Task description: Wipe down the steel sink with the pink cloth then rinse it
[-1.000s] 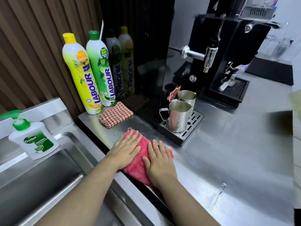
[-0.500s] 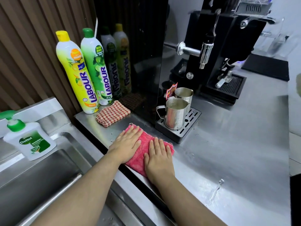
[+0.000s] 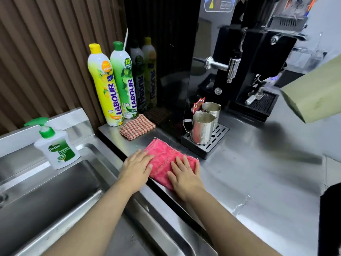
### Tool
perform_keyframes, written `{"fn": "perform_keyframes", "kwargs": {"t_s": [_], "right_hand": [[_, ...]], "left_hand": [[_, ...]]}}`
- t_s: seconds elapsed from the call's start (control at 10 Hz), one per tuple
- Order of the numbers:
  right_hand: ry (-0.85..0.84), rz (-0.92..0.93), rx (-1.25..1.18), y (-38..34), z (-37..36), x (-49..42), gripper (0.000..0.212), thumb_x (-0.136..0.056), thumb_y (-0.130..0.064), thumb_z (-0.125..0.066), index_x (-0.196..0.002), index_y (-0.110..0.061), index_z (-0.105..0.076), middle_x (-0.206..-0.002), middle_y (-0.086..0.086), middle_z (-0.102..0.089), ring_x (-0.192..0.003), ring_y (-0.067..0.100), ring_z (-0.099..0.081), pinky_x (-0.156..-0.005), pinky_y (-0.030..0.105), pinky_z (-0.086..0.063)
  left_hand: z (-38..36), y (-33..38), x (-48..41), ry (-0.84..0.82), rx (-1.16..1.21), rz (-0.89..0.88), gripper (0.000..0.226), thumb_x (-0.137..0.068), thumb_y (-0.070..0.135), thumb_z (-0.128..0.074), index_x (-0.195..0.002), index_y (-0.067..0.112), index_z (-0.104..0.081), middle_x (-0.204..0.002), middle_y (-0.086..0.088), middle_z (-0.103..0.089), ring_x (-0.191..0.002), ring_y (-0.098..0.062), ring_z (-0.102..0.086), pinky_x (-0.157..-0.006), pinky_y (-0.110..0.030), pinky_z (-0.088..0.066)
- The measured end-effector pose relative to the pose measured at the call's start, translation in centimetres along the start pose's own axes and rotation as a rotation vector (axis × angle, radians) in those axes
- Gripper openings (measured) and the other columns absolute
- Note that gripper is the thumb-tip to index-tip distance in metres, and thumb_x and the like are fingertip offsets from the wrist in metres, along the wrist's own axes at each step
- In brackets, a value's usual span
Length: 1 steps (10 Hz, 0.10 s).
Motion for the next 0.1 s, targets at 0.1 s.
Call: {"fn": "perform_keyframes", "kwargs": {"t_s": [0.1], "right_hand": [[0.116, 0.179, -0.086, -1.00, -0.52, 6.67, 0.090, -0.077, -0.067, 0.011, -0.145, -0.025, -0.030, -0.154, -0.007, -0.026, -0.143, 0.004, -0.003, -0.116, 0.038, 0.005]], "left_hand": [[-2.37, -1.28, 7.59, -0.016, 0.181, -0.213, 0.071, -0.088, 0.069, -0.012, -0.137, 0.029, -0.044, -0.148, 0.018, -0.032, -0.138, -0.013, -0.033, -0.114, -0.029, -0.023]]}}
Point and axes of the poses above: each hand's wrist, its own x-axis away from the middle knuckle, its own z-axis out of the back of the hand, y = z × x, the point moved 1 cm from there along -x, towards the middle knuckle
